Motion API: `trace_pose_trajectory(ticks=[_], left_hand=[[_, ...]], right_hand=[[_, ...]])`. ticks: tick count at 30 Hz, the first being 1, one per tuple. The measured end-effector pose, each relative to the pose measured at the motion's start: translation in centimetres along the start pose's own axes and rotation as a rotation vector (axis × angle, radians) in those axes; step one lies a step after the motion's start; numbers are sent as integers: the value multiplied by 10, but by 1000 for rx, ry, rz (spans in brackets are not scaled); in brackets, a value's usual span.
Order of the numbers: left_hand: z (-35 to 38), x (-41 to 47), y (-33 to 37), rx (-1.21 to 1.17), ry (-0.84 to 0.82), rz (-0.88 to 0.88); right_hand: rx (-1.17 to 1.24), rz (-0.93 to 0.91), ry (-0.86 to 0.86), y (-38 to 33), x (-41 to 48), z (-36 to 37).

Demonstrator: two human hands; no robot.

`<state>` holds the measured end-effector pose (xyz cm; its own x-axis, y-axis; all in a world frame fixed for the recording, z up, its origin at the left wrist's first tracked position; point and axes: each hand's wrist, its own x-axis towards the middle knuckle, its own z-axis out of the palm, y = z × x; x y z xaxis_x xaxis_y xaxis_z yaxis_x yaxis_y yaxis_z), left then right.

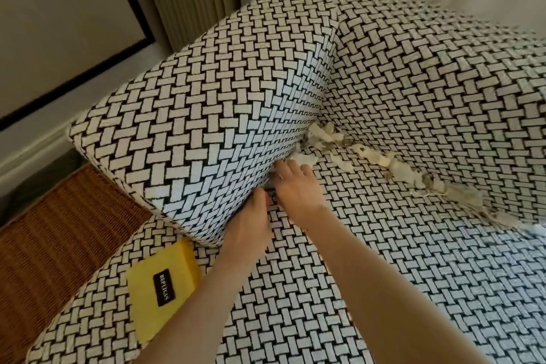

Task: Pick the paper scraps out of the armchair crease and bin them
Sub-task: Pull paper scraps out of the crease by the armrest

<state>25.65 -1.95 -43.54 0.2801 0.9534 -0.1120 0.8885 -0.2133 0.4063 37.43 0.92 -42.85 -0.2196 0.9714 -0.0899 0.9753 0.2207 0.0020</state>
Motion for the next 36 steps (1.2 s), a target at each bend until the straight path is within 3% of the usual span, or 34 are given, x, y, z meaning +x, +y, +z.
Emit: trace_pose_trajectory(ticks=[6, 11, 15, 21, 24, 26, 28, 30, 36], left_hand=[[20, -2, 18, -256, 54, -200], [30, 22, 40, -626, 12, -493], [32, 38, 48, -696, -62, -651], [16, 52, 61, -878, -115, -545], [16, 63, 59, -881, -121, -491], [18, 67, 57, -902, -120, -457], [20, 72, 55, -946, -147, -487], [22, 77, 56, -975, -143, -534], [15, 77, 61, -1125, -86, -564]], right_hand=[[29, 219, -80, 4, 23, 19], [172, 154, 108, 15, 36, 35], [421, 175, 257, 25, 19, 38], [748, 292, 392, 27, -10, 26], [659, 331, 419, 32, -3, 22], [526, 392, 309, 39, 7, 26], [521, 370, 101, 48, 17, 31], [526, 312, 24, 53, 28, 37], [642, 232, 263, 45, 33, 43]])
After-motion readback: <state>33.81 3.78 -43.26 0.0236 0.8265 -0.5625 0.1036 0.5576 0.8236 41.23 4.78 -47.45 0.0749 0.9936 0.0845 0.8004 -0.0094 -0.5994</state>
